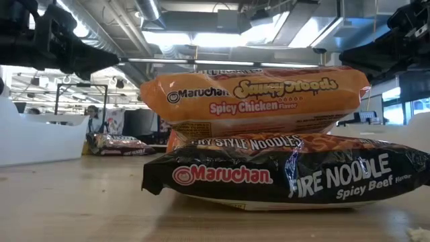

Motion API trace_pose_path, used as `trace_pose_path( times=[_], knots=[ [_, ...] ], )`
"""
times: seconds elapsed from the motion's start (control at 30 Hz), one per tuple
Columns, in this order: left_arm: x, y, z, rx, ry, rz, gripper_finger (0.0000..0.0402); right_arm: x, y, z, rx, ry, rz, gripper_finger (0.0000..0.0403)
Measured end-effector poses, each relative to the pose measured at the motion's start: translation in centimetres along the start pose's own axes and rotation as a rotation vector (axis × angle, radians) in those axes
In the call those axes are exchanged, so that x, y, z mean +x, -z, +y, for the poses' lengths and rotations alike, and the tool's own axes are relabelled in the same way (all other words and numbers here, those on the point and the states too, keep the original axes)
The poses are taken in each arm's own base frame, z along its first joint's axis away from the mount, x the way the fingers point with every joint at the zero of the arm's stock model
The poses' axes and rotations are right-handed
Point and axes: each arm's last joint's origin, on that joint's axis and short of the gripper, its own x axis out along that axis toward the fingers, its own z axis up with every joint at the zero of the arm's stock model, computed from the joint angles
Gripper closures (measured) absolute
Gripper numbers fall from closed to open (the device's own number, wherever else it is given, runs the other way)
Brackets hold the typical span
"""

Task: Sort Maruchan noodles
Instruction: Put the middle orange noodle into the left white bin

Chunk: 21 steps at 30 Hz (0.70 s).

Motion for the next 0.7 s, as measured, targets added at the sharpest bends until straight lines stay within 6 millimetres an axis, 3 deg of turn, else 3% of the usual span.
trace_pose_path(
  times=[0.13,0.37,0.7],
  knots=[
    [0.0,-0.9,0.0,0.017,0.004,-0.096,0.0329,0.0,0.0,0.0,0.000,0.000,0.000,0.0368],
    [-0.4,-2.7,0.0,-0.101,0.045,-0.275,0.0329,0.0,0.0,0.0,0.000,0.000,0.000,0.0368],
    [0.7,-2.8,0.0,-0.199,-0.007,-0.281,0.0329,0.0,0.0,0.0,-0.021,0.000,-0.001,0.0368]
  ],
)
